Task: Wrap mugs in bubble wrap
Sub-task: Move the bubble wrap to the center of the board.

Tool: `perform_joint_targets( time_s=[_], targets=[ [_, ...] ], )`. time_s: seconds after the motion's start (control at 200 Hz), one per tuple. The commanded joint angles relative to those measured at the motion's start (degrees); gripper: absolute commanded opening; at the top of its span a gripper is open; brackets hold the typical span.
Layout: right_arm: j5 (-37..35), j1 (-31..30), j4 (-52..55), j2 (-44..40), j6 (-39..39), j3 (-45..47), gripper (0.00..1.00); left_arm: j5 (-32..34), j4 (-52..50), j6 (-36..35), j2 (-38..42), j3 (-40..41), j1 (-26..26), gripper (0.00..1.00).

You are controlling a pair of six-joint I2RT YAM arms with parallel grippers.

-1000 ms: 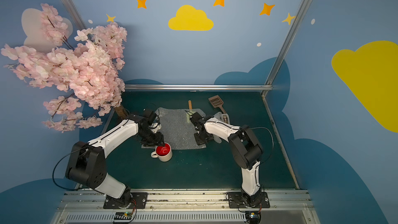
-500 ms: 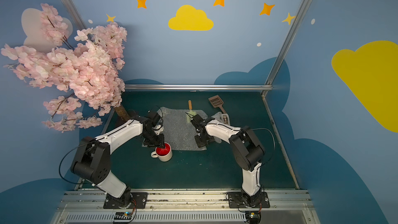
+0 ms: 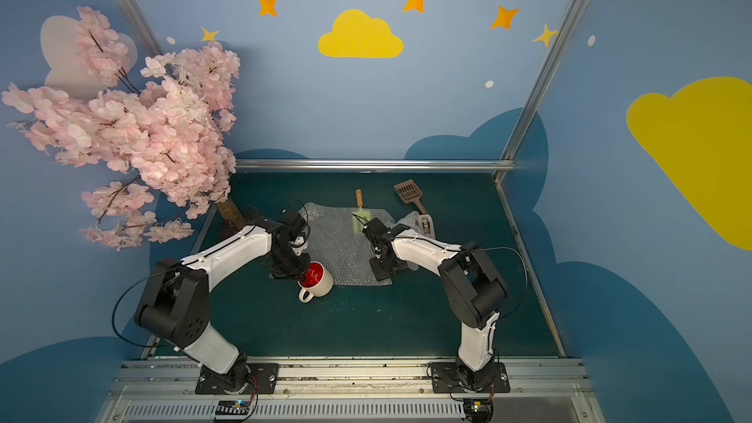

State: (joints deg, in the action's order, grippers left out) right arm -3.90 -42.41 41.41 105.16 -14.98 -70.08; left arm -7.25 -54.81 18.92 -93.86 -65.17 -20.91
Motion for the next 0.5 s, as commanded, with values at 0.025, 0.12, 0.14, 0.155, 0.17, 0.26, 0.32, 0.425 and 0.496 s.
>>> perform_joint_targets(
  time_s=[0.025, 0.12, 0.14, 0.155, 0.17, 0.26, 0.32, 0.425, 0.496],
  targets=[
    [-0.8, -1.4, -0.6, -2.2, 1.1, 1.3, 0.05, -3.7, -6.1, 1.7, 3.2, -5.7, 0.0, 0.03],
    [-0.6, -2.1, -0.8, -3.9, 0.6, 2.9, 0.05, -3.4, -9.8, 2.6, 3.2, -10.1, 0.0, 0.03],
    [-0.5, -2.3, -0.8, -4.4, 0.4, 3.2, 0.05, -3.2, -10.5, 2.7, 2.9, -11.0, 0.0, 0.03],
    [-0.5, -2.5, -0.8, -4.7, 0.3, 3.7, 0.05, -3.2, -10.9, 2.7, 2.7, -11.7, 0.0, 0.03],
    [-0.6, -2.8, -0.8, -5.0, 0.2, 4.0, 0.05, -3.1, -11.2, 2.7, 2.3, -12.4, 0.1, 0.03],
    [-1.6, -4.6, -0.4, -7.5, -0.9, 6.2, 0.04, -2.1, -12.1, 2.6, 0.0, -15.5, 0.0, 0.03],
    [-2.5, -5.6, 0.0, -9.3, -1.7, 8.0, 0.05, -2.0, -13.0, 2.3, -2.6, -17.5, 0.1, 0.03],
    [-1.5, -6.8, -1.1, -13.1, -3.0, 12.1, 0.07, -1.7, -12.8, 2.4, -6.3, -19.5, -0.2, 0.03],
    [-1.4, -7.2, -1.2, -14.6, -4.8, 13.9, 0.09, -0.7, -12.9, 2.3, -8.1, -20.8, -1.1, 0.03]
  ],
)
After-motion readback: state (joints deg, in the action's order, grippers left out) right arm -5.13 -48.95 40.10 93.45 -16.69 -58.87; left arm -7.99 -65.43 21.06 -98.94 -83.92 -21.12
